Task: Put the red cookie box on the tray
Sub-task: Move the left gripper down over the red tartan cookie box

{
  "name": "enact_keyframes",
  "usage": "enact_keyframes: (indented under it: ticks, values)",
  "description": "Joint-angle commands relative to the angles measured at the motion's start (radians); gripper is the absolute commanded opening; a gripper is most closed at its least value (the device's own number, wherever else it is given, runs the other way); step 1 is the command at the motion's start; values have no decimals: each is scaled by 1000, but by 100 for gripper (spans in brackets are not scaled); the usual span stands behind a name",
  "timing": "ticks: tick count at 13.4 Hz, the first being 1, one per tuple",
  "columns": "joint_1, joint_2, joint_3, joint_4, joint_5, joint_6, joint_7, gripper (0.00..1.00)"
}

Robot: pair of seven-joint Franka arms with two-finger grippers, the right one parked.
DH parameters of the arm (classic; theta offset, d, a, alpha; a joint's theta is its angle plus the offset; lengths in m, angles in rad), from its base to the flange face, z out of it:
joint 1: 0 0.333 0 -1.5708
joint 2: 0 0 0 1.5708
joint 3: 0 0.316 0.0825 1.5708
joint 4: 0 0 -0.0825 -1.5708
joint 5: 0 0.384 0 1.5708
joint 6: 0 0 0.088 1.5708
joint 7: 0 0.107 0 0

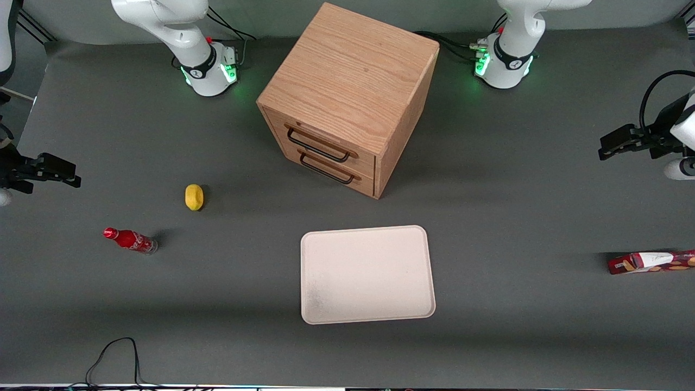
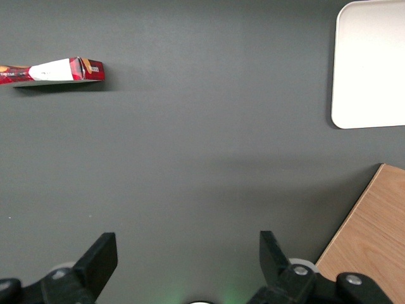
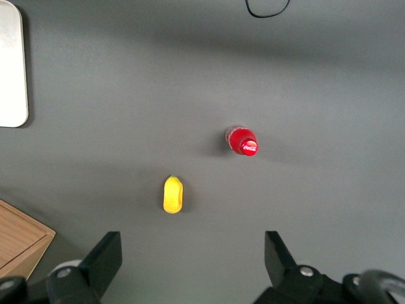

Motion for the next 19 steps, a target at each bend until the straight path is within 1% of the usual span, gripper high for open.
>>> enact_keyframes:
  ticks: [1, 6, 9, 12, 14, 16, 17, 18, 19]
  values:
    - [-7, -4, 5, -7, 0, 11, -8, 100]
    - [0, 7, 7, 0, 3, 13, -8, 100]
    - [12, 50, 8, 30, 7, 34, -21, 100]
    - [89, 168, 8, 146, 3, 34, -29, 100]
    - [158, 281, 8, 264, 0, 34, -54, 100]
    - [221, 389, 8, 386, -2, 34, -112, 100]
    - [242, 433, 8, 432, 0, 36, -171, 100]
    - [271, 462, 10, 453, 3, 42, -245, 100]
    - [305, 473, 8, 454, 0, 83, -291, 100]
